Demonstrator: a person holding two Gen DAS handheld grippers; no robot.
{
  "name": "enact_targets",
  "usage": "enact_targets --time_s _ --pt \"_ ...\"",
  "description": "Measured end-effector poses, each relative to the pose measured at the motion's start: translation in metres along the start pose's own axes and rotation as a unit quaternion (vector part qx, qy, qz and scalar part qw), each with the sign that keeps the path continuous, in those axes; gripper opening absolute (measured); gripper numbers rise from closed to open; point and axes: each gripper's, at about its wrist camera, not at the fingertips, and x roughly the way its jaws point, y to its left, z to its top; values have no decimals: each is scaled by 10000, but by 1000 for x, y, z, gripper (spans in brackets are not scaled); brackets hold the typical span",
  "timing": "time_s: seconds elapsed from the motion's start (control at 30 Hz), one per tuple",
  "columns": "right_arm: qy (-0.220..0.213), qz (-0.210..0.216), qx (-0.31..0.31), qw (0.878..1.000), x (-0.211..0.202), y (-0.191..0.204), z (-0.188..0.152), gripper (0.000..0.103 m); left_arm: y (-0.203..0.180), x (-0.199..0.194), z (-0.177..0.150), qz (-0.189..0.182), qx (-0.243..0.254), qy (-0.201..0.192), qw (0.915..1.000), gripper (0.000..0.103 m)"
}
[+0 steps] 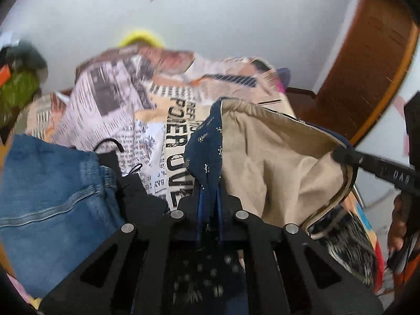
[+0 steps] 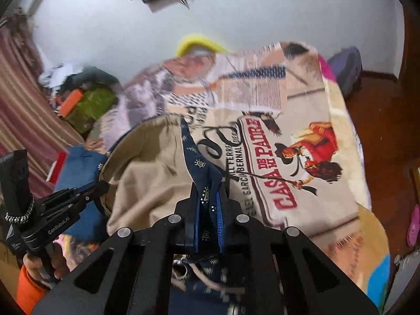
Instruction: Fold large clothes
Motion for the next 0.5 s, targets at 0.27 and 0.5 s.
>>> enact_targets --time_s 0.27,0.5 --pt "-252 144 -571 9979 -77 26 -55 9 -18 -77 -50 -305 235 -201 9991 7" --pt "-50 -215 -593 9980 -89 21 -110 9 -15 -89 -110 -239 183 64 9995 7"
